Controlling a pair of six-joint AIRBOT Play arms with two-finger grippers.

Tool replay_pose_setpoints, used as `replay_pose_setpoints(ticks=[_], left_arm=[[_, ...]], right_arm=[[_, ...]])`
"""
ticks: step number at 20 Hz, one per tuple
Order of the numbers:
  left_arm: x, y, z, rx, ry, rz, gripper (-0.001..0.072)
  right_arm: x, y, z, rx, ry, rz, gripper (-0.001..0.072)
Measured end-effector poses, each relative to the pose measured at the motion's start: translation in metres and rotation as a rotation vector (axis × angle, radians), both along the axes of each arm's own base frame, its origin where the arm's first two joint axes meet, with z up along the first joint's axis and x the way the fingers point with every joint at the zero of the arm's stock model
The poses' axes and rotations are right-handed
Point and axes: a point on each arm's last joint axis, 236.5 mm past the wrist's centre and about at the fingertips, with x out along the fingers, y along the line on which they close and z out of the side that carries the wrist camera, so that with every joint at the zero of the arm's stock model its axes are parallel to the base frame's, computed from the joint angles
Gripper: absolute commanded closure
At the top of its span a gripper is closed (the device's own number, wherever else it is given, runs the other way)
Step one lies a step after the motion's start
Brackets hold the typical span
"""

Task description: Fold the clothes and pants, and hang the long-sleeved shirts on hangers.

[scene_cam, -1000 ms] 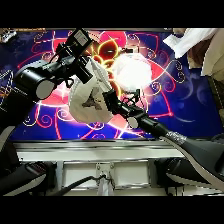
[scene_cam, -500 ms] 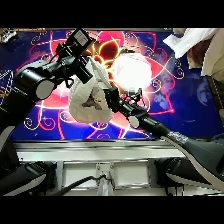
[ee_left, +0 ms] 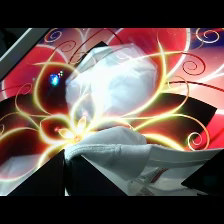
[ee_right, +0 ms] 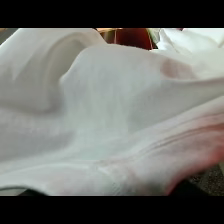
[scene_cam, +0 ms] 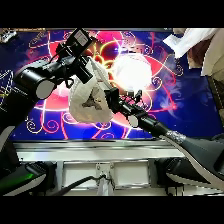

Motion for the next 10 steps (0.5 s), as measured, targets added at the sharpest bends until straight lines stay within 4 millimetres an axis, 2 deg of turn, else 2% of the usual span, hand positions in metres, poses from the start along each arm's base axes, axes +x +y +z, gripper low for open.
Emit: replay_pose_setpoints(ticks=[2, 3, 4, 7, 9, 10], left_arm=[[0.000, 0.000, 0.000, 0.000, 0.000, 0.000, 0.0696], [0.000, 0.000, 0.000, 0.000, 0.000, 0.000, 0.0696], [0.000, 0.000, 0.000, 0.000, 0.000, 0.000, 0.0697], [-0.001, 0.000, 0.000, 0.000, 0.000, -0.001, 0.0697], [-0.003, 0.001, 0.004, -0.003, -0.006, -0.001, 0.0697], [-0.004, 0.002, 0.009, -0.008, -0.014, -0.001, 0.0697]], right_arm=[[-0.001, 0.000, -0.002, 0.000, 0.009, 0.000, 0.0513], [-0.002, 0.000, -0.004, -0.006, 0.013, 0.004, 0.0632], [-0.004, 0.000, -0.007, -0.012, 0.022, 0.008, 0.0688], [-0.005, -0.005, -0.013, -0.065, 0.017, 0.037, 0.0689], [0.001, -0.016, -0.002, -0.118, -0.038, 0.059, 0.0689], [0.006, -0.023, 0.012, -0.149, -0.091, 0.069, 0.0689]])
